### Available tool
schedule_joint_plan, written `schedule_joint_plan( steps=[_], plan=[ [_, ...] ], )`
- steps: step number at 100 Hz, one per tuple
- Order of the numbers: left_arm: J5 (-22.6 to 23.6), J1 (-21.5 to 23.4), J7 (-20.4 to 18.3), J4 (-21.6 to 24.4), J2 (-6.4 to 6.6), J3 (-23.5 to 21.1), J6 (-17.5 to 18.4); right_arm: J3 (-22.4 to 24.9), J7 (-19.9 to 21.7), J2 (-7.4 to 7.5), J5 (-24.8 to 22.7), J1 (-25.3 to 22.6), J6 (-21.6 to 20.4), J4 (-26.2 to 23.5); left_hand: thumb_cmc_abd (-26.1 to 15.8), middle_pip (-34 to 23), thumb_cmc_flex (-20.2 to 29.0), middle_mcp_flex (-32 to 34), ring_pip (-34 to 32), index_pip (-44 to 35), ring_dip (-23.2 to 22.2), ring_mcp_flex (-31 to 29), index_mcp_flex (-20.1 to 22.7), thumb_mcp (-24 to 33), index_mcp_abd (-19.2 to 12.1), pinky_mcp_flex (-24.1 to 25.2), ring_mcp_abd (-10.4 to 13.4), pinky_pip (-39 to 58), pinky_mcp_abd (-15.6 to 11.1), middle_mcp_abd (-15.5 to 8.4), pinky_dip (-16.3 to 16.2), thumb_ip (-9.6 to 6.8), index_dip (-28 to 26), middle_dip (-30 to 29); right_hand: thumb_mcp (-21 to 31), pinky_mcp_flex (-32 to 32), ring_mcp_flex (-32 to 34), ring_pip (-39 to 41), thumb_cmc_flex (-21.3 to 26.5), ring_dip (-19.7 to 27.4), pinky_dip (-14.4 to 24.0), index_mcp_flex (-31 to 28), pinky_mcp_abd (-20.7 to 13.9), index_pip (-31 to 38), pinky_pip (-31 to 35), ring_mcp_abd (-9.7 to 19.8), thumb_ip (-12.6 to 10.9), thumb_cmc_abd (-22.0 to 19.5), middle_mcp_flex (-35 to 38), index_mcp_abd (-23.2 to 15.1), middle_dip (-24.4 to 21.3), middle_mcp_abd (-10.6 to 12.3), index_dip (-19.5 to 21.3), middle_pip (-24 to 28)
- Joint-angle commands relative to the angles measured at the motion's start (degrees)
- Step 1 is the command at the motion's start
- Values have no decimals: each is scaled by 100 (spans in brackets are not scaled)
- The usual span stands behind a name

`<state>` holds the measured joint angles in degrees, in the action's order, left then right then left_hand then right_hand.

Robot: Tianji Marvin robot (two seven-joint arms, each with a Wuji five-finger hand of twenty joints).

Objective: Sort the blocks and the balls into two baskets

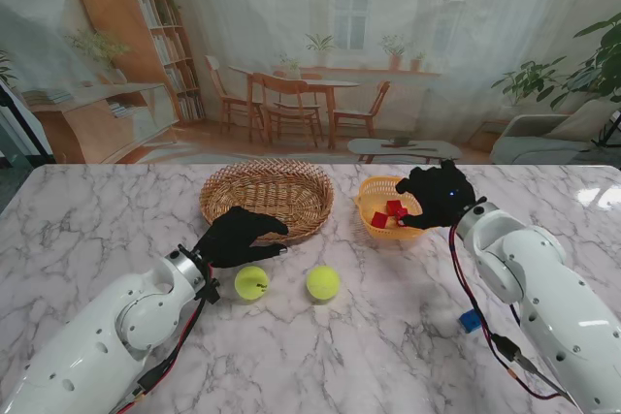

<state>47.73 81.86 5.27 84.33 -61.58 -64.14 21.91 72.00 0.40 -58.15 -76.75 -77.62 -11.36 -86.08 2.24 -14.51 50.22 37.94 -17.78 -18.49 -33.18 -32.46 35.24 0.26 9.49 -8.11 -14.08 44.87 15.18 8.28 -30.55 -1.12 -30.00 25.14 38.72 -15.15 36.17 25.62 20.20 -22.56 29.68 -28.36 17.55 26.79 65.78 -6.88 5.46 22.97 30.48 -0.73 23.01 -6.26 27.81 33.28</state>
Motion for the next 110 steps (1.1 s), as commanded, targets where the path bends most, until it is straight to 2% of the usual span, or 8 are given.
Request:
schedule_joint_plan(
  steps=[1, 30, 58, 75, 91, 110],
  plan=[
    [1, -3, -76, 5, -6, 7, -4, 71, -73, 70, -79, -266, -38, -131, -262, -72, -7, 123, -106, -57, -37, -81, 173, -148, -106, 19, 0, 85, 109, -60, -34, 84, -36, 14, -167, 78, -118, -320, -102, 64, -51, -160, 73, -122, -88, -157, -189, -127, 101, 37, -21, -92, 5, -120],
    [-9, -27, -105, -11, -3, 38, -15, 963, -482, 69, -457, -1459, -352, -920, -262, -72, -7, 123, -107, -59, -38, -82, 175, -148, -109, 13, 4, 87, 102, -69, -35, 83, -37, 14, -286, 60, -48, -355, -97, 67, -60, -243, 91, -161, -99, -166, -217, -131, 262, 25, -4, -54, 31, -166],
    [-14, -41, -124, -20, -1, 61, -38, 1509, -904, 49, -797, -2530, -256, -1426, -259, -72, -4, 119, -107, -61, -38, -82, 175, -147, -104, 17, 3, 86, 102, -61, -35, 82, -37, 15, -350, 59, -30, -381, -111, 59, -64, -270, 91, -193, -101, -173, -229, -148, 277, 22, 14, -61, 51, -221],
    [-17, -44, -128, -20, -1, 62, -41, 1681, -1170, 38, -1063, -3134, -16, -1665, -259, -72, -5, 118, -105, -60, -38, -80, 176, -148, -107, 14, 5, 87, 104, -62, -36, 83, -37, 14, -366, 54, -4, -400, -93, 59, -71, -305, 118, -206, -113, -178, -235, -121, 321, 14, 22, -59, 60, -246],
    [-12, -49, -144, -4, 0, 75, -75, 1704, -1419, 23, -1176, -3512, 250, -1715, -263, -71, 0, 115, -106, -59, -39, -78, 173, -146, -112, 19, 7, 86, 103, -60, -36, 82, -36, 14, -381, 53, 9, -416, -115, 58, -73, -321, 118, -221, -114, -190, -233, -96, 341, 7, 25, -64, 64, -271],
    [4, -49, -182, 32, 8, 100, -83, 1764, -1421, 19, -1334, -3865, 458, -1774, -263, -73, -6, 118, -104, -61, -38, -79, 172, -148, -117, 16, 6, 87, 106, -63, -36, 82, -37, 15, -375, 58, 25, -448, -178, 59, -85, -323, 142, -250, -136, -182, -230, -51, 364, 7, 24, -58, 66, -319]
  ],
)
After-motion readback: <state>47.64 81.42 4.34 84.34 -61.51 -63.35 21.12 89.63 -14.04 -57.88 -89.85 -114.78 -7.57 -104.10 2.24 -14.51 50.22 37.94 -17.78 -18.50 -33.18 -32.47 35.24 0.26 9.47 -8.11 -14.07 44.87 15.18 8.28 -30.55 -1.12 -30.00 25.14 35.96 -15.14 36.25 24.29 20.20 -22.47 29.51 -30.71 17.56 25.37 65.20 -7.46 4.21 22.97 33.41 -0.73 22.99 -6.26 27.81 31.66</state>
